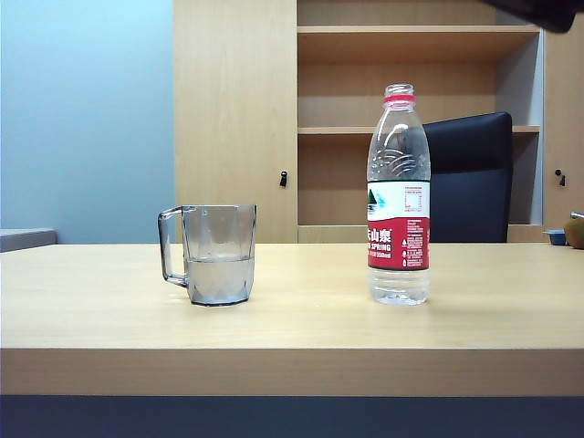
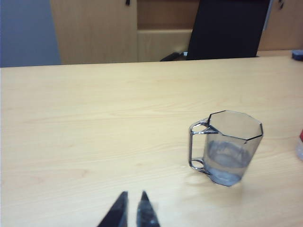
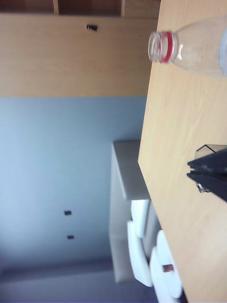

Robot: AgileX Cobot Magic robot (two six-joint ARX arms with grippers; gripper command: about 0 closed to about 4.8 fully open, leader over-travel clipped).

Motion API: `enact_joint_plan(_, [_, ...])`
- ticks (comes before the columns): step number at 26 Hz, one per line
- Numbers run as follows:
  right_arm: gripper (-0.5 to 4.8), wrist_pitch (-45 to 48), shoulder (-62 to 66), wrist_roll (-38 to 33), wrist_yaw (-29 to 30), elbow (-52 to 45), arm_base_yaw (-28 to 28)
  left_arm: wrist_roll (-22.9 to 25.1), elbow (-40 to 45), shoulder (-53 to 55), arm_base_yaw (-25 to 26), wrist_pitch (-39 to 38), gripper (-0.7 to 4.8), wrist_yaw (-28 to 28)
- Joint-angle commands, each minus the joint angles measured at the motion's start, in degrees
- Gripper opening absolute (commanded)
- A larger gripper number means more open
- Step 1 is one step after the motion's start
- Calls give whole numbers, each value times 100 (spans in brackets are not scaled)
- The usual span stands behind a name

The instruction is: Pick up the mineral water bottle on the table and pour water into the mug until it's half full.

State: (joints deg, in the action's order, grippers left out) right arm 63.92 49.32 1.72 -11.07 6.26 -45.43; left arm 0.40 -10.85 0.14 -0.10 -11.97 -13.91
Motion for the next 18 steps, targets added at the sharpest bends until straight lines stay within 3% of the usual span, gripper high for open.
enact_joint_plan(1, [-5, 59, -92, -20, -72, 20, -254, 42, 431, 4, 4, 975, 30, 151])
enact_joint_plan(8, [-5, 33, -98, -20, -22, 20, -396, 2, 1016, 4, 4, 1250, 30, 702])
enact_joint_plan(11, [-5, 9, -103, -4, -70, 22, -398, 22, 1032, 4, 4, 905, 30, 1209])
enact_joint_plan(13, [-5, -275, -103, 125, -76, 31, -398, 22, 1032, 4, 4, 927, 30, 1493])
enact_joint_plan(18, [-4, -1250, -103, 323, -83, 35, -393, -13, 1032, 4, 4, 898, 30, 1499])
